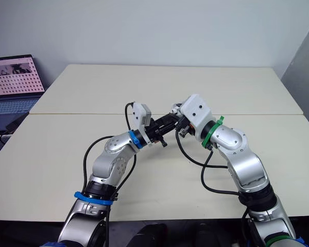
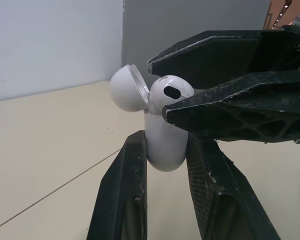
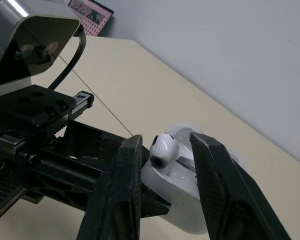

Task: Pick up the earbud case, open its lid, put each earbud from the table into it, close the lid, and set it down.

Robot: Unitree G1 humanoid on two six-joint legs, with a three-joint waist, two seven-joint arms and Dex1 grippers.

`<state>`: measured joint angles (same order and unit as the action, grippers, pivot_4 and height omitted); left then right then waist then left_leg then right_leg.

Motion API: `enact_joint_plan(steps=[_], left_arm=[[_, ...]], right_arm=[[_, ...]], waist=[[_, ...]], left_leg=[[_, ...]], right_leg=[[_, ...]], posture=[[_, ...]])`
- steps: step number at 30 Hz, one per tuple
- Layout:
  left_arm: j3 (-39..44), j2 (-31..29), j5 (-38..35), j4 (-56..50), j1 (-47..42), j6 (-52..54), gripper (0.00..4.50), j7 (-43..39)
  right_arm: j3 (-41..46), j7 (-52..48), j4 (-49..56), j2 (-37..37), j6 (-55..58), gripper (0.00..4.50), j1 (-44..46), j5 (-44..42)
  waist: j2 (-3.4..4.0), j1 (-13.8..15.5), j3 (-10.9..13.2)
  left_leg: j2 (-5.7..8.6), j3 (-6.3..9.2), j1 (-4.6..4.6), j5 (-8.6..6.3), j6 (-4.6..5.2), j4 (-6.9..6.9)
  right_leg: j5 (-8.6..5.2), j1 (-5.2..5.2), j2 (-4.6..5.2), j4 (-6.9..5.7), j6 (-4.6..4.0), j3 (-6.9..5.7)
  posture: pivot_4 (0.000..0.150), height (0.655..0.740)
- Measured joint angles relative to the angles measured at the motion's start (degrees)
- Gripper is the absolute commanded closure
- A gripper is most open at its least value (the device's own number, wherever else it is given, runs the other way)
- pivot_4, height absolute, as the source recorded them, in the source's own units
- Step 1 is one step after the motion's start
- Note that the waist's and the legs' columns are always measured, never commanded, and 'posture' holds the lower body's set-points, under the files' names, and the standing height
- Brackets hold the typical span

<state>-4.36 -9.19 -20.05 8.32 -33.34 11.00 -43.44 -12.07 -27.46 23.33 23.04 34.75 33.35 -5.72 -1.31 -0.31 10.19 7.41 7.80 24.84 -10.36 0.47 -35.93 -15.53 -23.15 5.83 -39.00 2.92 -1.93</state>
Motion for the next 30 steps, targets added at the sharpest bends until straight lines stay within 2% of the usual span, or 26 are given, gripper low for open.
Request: enact_joint_plan(steps=[20, 22, 25, 26, 30], left_arm=[[-0.47, 0.5, 2.79, 0.36, 0.17, -2.8, 3.76, 0.21], [-0.48, 0.56, 2.84, 0.37, 0.19, -2.82, 3.76, 0.23], [-0.49, 0.63, 2.87, 0.37, 0.19, -2.85, 3.76, 0.33], [-0.47, 0.63, 2.87, 0.38, 0.19, -2.85, 3.76, 0.35], [-0.48, 0.62, 2.87, 0.38, 0.18, -2.85, 3.76, 0.33]], right_arm=[[-0.46, -0.07, 0.21, 1.24, 1.37, 2.87, 0.46, 1.23], [-0.47, -0.08, 0.28, 1.24, 1.73, 3.22, 0.53, 1.22], [-1.07, -0.43, 0.73, 1.17, 2.05, 4.14, 0.53, 1.17], [-1.06, -0.43, 0.78, 1.17, 2.12, 4.26, 0.53, 1.17], [-1.05, -0.43, 0.93, 1.17, 2.34, 4.26, 0.52, 1.18]], waist=[[0.0, 0.01, 0.0], [0.0, 0.01, 0.0], [0.0, 0.01, 0.0], [0.0, 0.01, 0.0], [0.0, 0.01, 0.0]], left_leg=[[0.0, 0.0, 0.0, 0.0, 0.0, 0.0], [0.0, 0.0, 0.0, 0.0, 0.01, 0.0], [0.0, 0.0, 0.0, -0.01, 0.01, 0.0], [0.0, 0.0, 0.0, -0.01, 0.01, 0.0], [0.0, 0.0, 0.0, -0.01, 0.01, 0.0]], right_leg=[[0.0, 0.0, 0.0, 0.0, 0.0, 0.0], [0.0, 0.0, 0.0, 0.0, 0.0, 0.0], [0.0, 0.0, 0.0, 0.0, 0.0, -0.01], [0.0, 0.0, 0.0, 0.0, 0.0, -0.01], [0.0, 0.0, 0.0, 0.0, 0.0, -0.01]], posture=[[0.15, 0.74], [0.15, 0.74], [0.15, 0.74], [0.15, 0.74], [0.15, 0.74]])
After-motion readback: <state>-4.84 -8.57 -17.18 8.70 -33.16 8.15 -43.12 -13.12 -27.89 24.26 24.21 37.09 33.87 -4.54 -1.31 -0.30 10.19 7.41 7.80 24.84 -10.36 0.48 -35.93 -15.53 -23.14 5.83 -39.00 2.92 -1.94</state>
